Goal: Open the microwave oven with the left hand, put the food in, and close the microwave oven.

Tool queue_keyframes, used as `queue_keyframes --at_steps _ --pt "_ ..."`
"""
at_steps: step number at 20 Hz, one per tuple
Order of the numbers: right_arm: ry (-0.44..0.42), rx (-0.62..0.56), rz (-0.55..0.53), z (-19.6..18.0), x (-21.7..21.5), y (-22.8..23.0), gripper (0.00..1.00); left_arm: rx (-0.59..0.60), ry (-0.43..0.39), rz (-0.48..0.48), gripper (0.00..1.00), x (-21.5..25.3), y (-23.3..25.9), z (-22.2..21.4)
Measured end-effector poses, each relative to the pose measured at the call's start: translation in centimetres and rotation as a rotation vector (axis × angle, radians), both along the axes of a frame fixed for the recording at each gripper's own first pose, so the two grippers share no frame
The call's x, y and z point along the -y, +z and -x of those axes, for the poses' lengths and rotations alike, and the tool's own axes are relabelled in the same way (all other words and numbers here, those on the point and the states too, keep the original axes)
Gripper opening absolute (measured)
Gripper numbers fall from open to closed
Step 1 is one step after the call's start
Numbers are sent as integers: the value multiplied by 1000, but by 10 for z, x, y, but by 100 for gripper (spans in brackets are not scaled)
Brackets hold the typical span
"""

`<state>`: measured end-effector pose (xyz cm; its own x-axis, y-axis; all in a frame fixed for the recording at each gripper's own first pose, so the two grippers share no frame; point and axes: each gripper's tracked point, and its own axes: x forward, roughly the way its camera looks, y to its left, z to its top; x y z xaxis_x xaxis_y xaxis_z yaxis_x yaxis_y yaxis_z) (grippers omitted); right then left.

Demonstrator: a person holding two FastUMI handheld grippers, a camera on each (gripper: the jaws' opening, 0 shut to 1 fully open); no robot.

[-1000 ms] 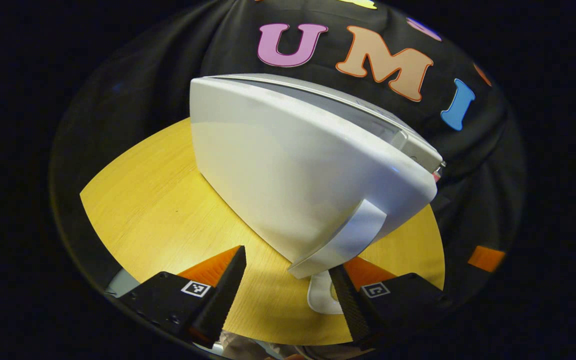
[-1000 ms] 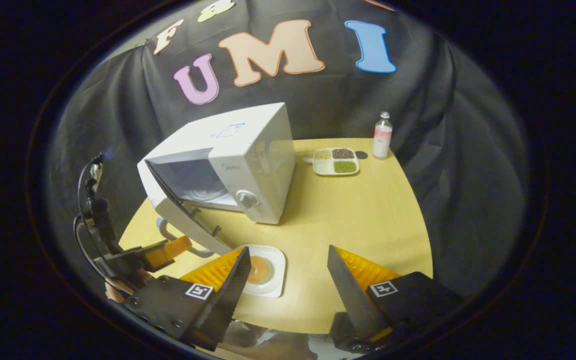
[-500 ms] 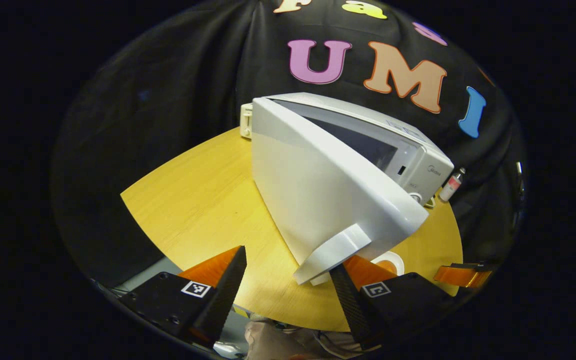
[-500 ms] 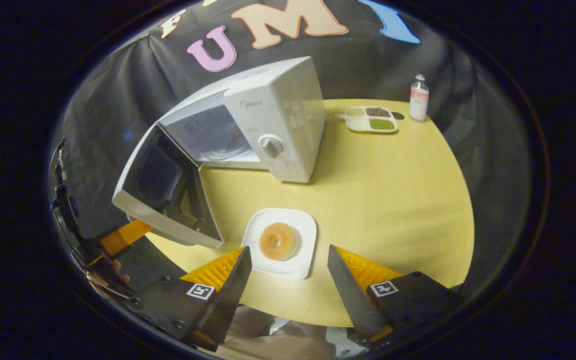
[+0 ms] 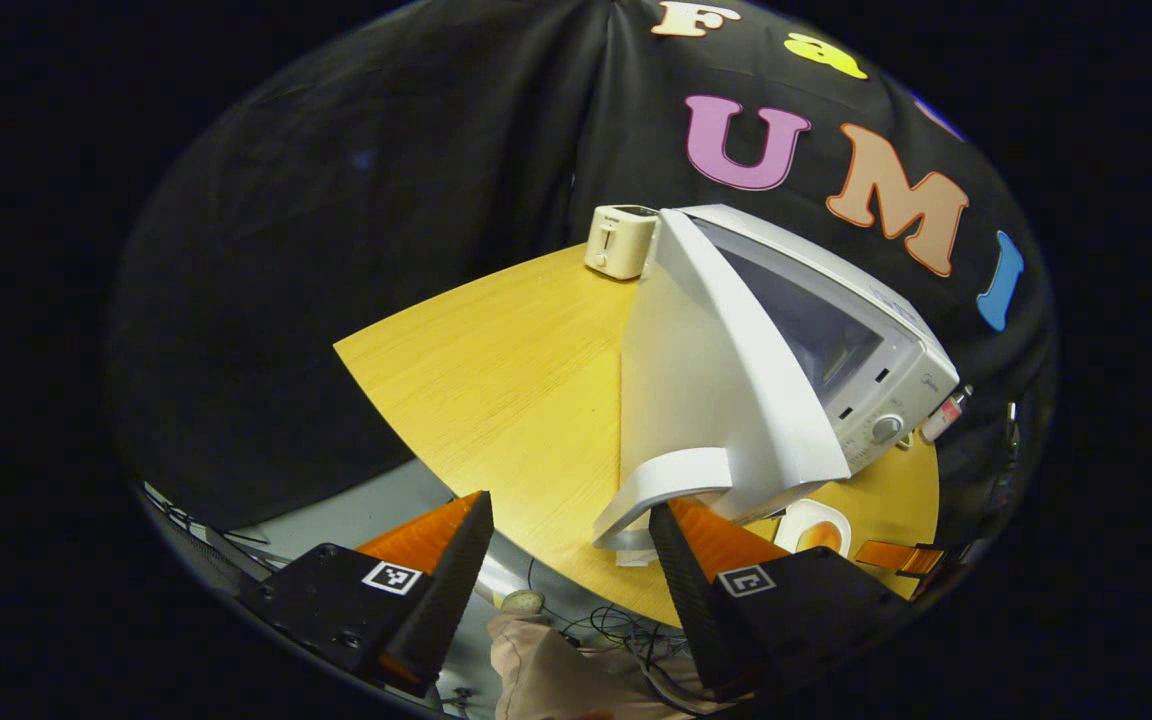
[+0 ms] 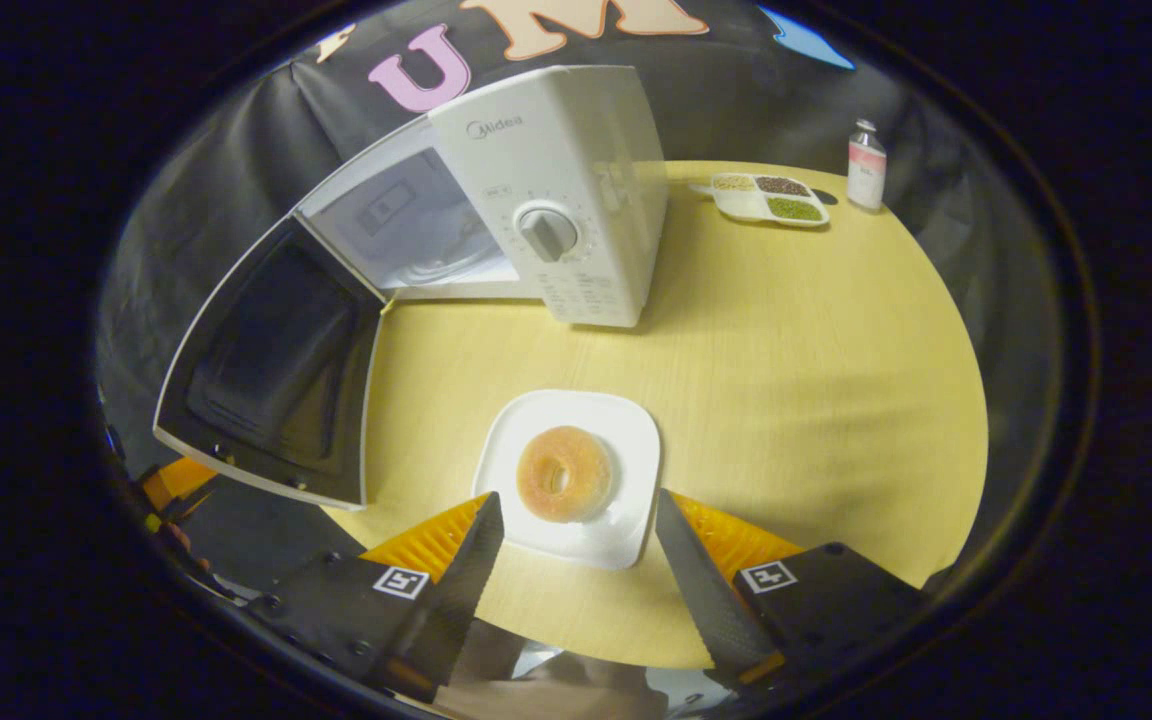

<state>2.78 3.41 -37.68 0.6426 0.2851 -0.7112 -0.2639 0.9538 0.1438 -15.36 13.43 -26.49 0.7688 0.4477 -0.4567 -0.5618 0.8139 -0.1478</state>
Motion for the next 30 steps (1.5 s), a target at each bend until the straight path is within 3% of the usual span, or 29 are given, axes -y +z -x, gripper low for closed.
queue_keyframes --at_steps 10,14,17,18,19,25,26,28,29,30 --pt "-99 -43 81 -11 -18 -32 90 -16 -42 -58 92 -81 44 45" --pt "-124 -78 89 -15 -28 -43 89 55 -10 -105 91 -119 79 44" --pt "-165 -83 114 -19 -26 -49 89 92 44 -211 91 -149 99 41" --pt "-178 -91 128 -20 -24 -53 96 100 51 -239 90 -156 105 39" --pt "-187 -94 135 -20 -24 -54 96 110 47 -256 90 -158 109 35" --pt "-248 -88 150 -22 -32 -62 95 152 2 -227 91 -175 105 11" --pt "-270 -87 150 -21 -33 -62 85 152 -5 -224 90 -180 105 9" --pt "-314 -83 129 -18 -35 -57 77 150 -27 -219 90 -180 99 -5" --pt "-330 -77 111 -16 -37 -54 81 151 -39 -220 90 -180 98 -11" --pt "-347 -64 98 -15 -37 -49 75 149 -52 -221 90 -184 97 -16"
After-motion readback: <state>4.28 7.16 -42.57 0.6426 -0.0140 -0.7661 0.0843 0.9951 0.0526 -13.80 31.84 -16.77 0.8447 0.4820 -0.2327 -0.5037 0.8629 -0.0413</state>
